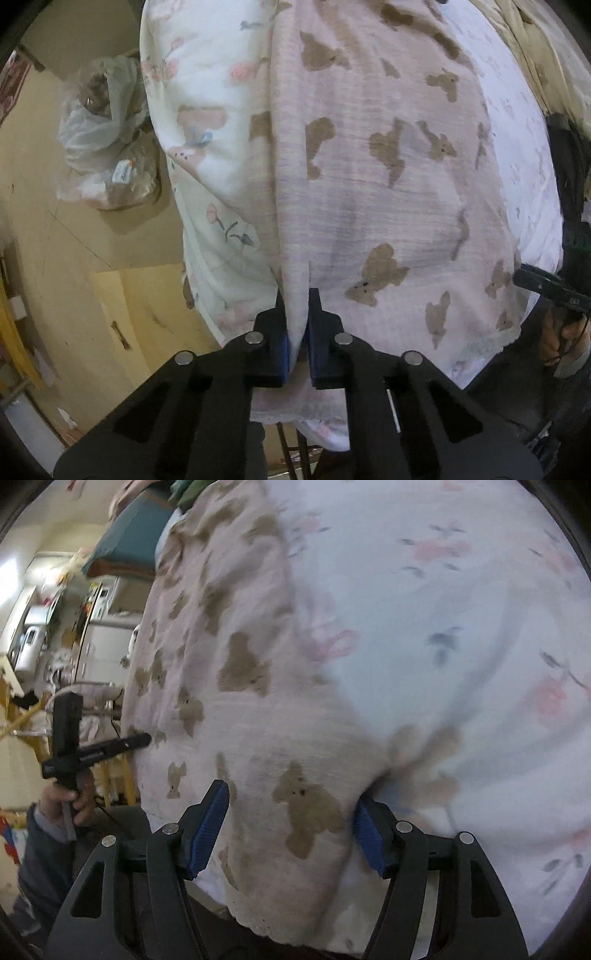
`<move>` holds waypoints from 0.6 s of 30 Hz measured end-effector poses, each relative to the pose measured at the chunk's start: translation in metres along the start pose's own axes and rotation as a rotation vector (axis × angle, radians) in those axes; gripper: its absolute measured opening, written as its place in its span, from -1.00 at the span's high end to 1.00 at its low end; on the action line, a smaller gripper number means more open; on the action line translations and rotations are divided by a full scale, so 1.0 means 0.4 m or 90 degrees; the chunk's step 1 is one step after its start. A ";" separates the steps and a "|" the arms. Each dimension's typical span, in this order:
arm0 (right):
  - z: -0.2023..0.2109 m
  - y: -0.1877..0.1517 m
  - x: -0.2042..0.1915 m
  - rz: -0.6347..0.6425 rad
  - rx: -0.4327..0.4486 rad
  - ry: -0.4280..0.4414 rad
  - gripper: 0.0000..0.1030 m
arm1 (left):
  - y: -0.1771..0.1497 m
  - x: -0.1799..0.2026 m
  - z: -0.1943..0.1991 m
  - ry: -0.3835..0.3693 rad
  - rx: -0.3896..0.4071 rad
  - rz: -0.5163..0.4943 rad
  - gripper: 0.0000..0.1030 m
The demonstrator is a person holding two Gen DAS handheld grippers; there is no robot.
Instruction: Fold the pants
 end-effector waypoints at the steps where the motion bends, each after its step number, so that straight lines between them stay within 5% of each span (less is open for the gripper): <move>1: -0.011 0.000 -0.010 0.003 -0.001 0.008 -0.31 | -0.002 0.009 0.014 0.008 0.008 -0.010 0.95; 4: -0.041 -0.019 -0.048 -0.013 -0.012 0.057 -0.23 | -0.014 0.038 0.053 0.002 0.027 -0.029 0.96; 6: -0.062 -0.029 -0.070 0.024 0.004 0.035 -0.03 | -0.016 0.057 0.078 -0.003 0.048 -0.037 0.96; 7: -0.073 -0.029 -0.076 0.037 0.011 0.022 0.58 | -0.014 0.065 0.089 0.002 0.058 -0.041 0.97; 8: -0.079 -0.026 -0.078 0.038 0.018 0.019 0.93 | -0.013 0.068 0.100 0.006 0.066 -0.040 0.97; 12: -0.028 -0.012 -0.135 0.095 0.067 0.030 0.93 | -0.004 0.070 0.178 -0.018 0.117 0.001 0.97; 18: 0.196 0.047 -0.217 0.114 0.176 0.125 0.93 | 0.010 0.113 0.338 -0.116 0.214 0.037 0.97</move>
Point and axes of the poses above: each gripper's, at about its wrist camera, not at the fingertips, and z roughly against the way its jaws point, x to its right, y to its top, the point moved 4 cm from there along -z, roughly the way its jaws point, and after that the axes turned 11 degrees about x, right-handed, at the moved point
